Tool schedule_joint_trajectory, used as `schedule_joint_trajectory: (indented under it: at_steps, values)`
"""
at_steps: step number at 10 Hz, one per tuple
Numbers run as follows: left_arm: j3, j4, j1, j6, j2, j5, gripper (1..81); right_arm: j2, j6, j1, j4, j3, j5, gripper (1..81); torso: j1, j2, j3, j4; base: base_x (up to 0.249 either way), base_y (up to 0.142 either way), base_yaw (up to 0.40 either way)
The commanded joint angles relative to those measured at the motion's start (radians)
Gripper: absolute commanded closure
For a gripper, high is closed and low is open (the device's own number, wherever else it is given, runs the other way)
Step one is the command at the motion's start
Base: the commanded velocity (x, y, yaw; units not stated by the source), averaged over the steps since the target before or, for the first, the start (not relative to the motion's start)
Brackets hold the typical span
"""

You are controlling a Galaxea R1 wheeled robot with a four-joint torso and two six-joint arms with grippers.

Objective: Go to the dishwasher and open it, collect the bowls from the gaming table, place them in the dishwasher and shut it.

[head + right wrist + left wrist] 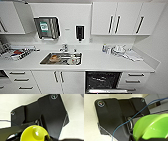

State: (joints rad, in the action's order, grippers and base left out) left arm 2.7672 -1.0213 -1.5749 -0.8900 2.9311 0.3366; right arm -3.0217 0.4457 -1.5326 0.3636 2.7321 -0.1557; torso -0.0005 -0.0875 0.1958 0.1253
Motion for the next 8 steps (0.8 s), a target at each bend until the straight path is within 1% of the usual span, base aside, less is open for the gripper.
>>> schedule_joint_trajectory:
  at_steps: [1, 8]
  values:
    - [0.003, -0.01, 0.022, 0.0, -0.01, -0.028, 81.1, 0.004, -0.001, 0.034, 0.006, 0.001, 0.044, 81.1, 0.001, 0.0, 0.0, 0.0, 0.138, -0.073, 0.0]
    - [0.003, -0.008, 0.016, 0.0, -0.01, -0.028, 81.1, 0.008, -0.001, 0.036, 0.005, 0.001, 0.041, 81.1, 0.001, 0.0, 0.0, 0.0, 0.138, -0.072, 0.0]
